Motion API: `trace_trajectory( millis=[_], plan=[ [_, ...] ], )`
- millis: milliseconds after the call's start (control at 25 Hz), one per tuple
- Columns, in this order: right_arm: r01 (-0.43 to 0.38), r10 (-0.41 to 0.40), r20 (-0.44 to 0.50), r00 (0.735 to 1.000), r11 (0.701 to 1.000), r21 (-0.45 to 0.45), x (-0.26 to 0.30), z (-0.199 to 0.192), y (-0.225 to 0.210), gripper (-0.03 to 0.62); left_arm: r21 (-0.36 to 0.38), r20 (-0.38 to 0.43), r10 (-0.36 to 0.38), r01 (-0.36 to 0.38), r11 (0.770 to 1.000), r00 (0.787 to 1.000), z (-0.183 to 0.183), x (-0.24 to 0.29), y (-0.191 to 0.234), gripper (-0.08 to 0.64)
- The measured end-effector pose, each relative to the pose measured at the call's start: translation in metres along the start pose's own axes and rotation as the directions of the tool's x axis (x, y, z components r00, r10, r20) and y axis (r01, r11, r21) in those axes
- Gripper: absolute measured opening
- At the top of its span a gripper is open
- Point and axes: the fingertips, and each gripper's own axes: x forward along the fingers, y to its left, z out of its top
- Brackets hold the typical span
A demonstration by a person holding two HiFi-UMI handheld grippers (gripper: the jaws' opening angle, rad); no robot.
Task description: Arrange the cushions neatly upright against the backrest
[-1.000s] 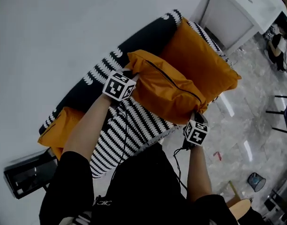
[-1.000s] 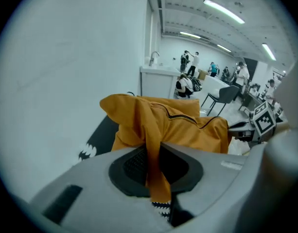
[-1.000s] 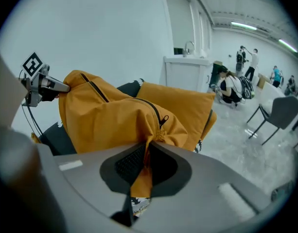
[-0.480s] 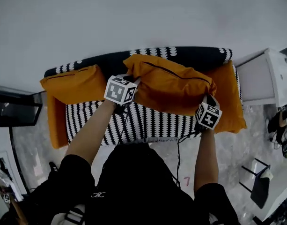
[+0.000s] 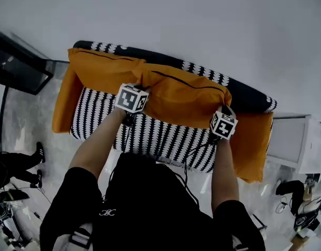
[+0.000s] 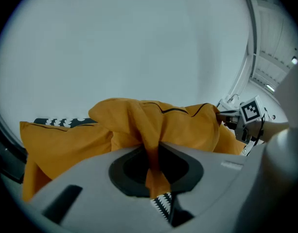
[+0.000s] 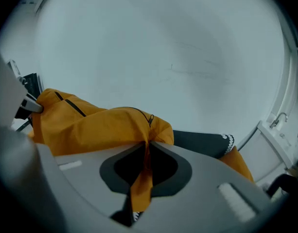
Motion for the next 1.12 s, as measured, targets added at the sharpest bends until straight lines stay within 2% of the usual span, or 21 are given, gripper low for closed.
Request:
trace_trajectory(
  millis=[160,280,640,880,1120],
  plan=[
    [-0.014,0.014,-0.025,1.000,0.999,-0.030,0.026,0.010,0.017,0.028,-0.026,-0.022,0.007,-0.007,1.000,1.000,0.000,0.015,0.028,0.048],
    [-0.003,0.001,-0.049,0.999,0.999,-0.046,0.045,0.011,0.015,0.028,-0.033,-0.046,-0.009,0.008,0.999,0.999,-0.002,0.035,0.034,0.048],
    [0.031,-0.050,-0.158,0.986,0.992,-0.120,0.133,-0.035,0.004,0.029,0.024,-0.161,-0.022,0.026,0.999,0.987,-0.029,0.129,0.057,0.054],
    [0.064,-0.096,-0.178,0.979,0.981,-0.181,0.153,-0.062,0.012,0.032,0.013,-0.154,-0.057,0.060,0.998,0.986,-0.053,0.148,0.063,0.071],
    [0.123,-0.146,-0.166,0.975,0.982,-0.144,0.154,-0.068,0.007,0.057,-0.003,-0.110,-0.068,0.068,0.998,0.992,-0.057,0.149,0.070,0.146]
  ],
)
